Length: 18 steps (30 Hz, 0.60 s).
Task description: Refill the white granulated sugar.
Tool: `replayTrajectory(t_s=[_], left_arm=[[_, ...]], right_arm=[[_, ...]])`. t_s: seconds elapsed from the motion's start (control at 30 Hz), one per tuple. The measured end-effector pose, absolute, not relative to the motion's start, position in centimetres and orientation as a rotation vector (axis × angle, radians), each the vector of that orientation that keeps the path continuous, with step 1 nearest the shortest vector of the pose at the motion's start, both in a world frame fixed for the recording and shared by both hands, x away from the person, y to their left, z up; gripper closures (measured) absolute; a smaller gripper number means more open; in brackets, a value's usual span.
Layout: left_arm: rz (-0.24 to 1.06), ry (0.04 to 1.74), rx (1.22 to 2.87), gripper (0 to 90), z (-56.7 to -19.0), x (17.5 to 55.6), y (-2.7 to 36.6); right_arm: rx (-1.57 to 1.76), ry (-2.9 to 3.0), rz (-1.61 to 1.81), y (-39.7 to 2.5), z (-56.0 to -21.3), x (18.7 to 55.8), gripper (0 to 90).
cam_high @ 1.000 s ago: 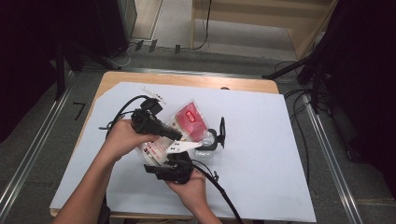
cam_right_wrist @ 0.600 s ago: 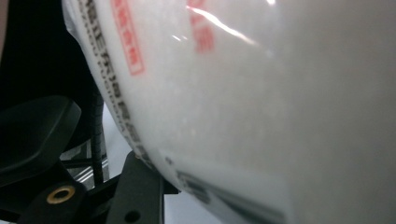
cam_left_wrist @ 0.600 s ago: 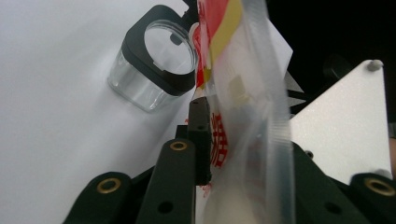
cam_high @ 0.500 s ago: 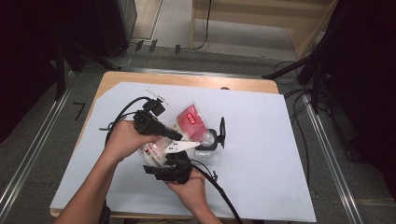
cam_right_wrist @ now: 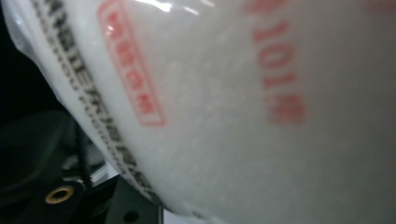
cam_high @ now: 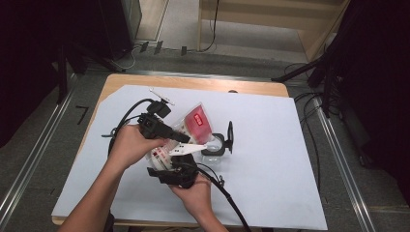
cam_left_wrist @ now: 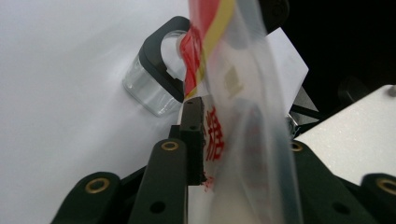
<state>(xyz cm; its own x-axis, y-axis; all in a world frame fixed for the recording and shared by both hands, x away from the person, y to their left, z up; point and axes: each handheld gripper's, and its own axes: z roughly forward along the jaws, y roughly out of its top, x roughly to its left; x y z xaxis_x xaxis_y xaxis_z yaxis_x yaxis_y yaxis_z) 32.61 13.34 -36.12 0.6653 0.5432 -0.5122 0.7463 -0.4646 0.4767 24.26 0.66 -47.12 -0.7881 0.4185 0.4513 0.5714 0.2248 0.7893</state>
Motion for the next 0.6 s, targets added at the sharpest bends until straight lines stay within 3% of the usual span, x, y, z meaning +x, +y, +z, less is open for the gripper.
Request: replayTrajectory(t_s=[0.3, 0.47, 0.6], left_arm=[[-0.391, 0.962, 2.185, 70.2, -35.63, 32.52, 13.89], [-0.353, 0.979, 2.222, 82.4, -35.6, 32.32, 13.46], [-0.358, 1.011, 2.208, 85.6, -35.62, 32.35, 13.35]], right_arm=[[-0.924, -2.276, -1.667, 0.28, -47.17, 23.95, 63.3], [-0.929, -2.319, -1.636, 0.34, -47.06, 23.91, 63.0], [-0.92, -2.359, -1.62, 0.45, -46.89, 23.92, 60.9]])
